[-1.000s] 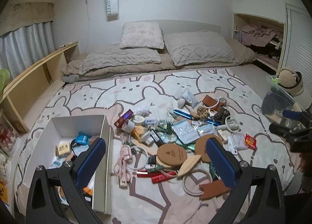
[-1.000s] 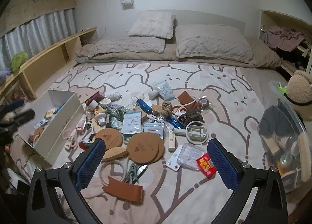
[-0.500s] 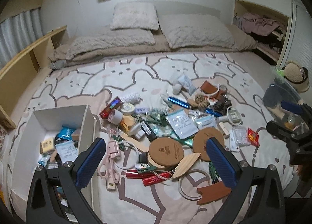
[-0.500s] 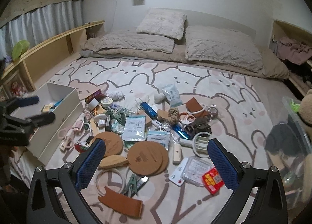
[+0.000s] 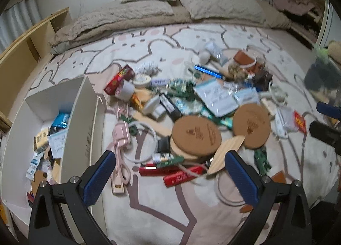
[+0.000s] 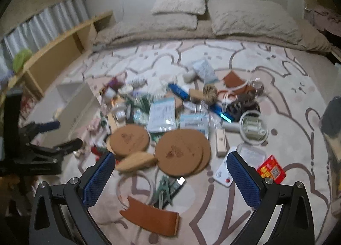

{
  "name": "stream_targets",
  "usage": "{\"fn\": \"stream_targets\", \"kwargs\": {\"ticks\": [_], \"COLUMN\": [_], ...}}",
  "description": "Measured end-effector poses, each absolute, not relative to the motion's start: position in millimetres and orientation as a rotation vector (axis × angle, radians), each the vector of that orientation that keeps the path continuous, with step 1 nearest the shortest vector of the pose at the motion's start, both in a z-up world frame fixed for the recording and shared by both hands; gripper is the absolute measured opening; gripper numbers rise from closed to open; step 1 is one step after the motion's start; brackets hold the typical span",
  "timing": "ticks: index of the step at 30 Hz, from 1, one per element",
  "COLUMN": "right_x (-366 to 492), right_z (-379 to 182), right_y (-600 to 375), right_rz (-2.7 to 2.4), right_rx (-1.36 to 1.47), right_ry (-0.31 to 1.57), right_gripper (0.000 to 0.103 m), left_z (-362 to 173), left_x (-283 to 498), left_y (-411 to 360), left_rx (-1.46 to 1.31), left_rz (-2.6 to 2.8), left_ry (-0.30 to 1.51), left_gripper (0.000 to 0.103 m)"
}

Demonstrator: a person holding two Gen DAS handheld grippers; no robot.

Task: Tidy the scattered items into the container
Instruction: 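Move both grippers toward the scattered pile of items on the bed, then close the right gripper on the green clothespin while the left gripper grasps a thin white stick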

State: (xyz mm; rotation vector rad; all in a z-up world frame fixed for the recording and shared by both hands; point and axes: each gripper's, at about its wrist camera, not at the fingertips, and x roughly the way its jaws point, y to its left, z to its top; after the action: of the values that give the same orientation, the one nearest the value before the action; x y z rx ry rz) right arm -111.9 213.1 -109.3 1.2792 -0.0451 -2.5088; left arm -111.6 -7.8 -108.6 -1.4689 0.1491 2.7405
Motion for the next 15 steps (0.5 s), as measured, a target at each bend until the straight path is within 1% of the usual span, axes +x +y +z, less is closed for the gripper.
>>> {"fn": "stream_targets", "kwargs": {"ticks": [4, 6, 12, 13, 15], "right_x": [-118.5, -116.6, -119.2, -119.8, -121.4], "right_z": [-133.0, -138.3, -158.3, -161.1, -167.4], "right_y": [207.2, 207.1, 206.6, 205.1, 202.3], "right_rz": [-2.456, -2.485, -2.410, -2.398, -2.357], "right_rx": [1.431, 1.461, 1.551, 1.561, 1.580], "right_ry": [-0.001, 0.041, 0.049, 0.050, 0.038], "right_gripper": [0.103, 0.103, 0.102, 0.101, 0.088], "left_z": [-119.3, -123.0, -135.8, -137.2, -140.5], "left_x": [-109.0, -108.9, -116.1, -117.4, -120.6], "left_y": [1.2, 6.0, 7.7, 6.9, 5.3], "left_rx": [-1.491, -1.503, -1.603, -1.617, -1.646], "left_rz": [2.693, 2.671, 2.607, 2.601, 2.590], "left_ry": [0.185, 0.196, 0.071, 0.050, 0.012], "left_gripper": [0.101, 0.101, 0.101, 0.101, 0.101]}}
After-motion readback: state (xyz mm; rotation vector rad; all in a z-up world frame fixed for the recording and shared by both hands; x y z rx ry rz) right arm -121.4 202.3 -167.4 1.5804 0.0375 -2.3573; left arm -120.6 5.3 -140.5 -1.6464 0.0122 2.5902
